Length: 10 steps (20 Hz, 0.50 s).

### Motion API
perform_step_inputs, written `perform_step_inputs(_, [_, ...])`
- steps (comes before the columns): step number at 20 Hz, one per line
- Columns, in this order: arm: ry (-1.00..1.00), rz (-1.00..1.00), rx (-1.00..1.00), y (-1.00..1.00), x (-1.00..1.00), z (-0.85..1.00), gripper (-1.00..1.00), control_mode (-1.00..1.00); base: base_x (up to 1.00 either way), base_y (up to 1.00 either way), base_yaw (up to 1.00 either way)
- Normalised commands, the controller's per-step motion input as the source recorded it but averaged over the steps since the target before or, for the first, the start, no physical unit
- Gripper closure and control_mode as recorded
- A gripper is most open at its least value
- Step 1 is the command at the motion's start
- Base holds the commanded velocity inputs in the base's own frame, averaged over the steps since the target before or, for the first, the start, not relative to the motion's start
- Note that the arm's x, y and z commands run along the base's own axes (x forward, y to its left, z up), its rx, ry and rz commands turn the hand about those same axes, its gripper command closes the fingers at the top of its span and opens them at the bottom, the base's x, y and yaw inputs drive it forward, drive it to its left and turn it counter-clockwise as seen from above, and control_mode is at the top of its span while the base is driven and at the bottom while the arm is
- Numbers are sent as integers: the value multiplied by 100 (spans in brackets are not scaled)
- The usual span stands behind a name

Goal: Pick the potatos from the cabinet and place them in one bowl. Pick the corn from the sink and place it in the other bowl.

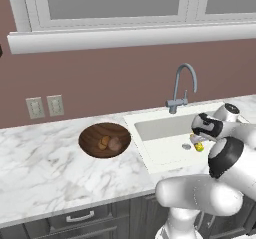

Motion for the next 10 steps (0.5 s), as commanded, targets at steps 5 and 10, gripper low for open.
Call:
perform_step_inputs(5, [0, 0, 0, -48, 61, -1, -100, -100, 0, 0, 0])
perform_step_inputs(10, [4, 0, 0, -31, 23, -1, -100, -100, 0, 0, 0])
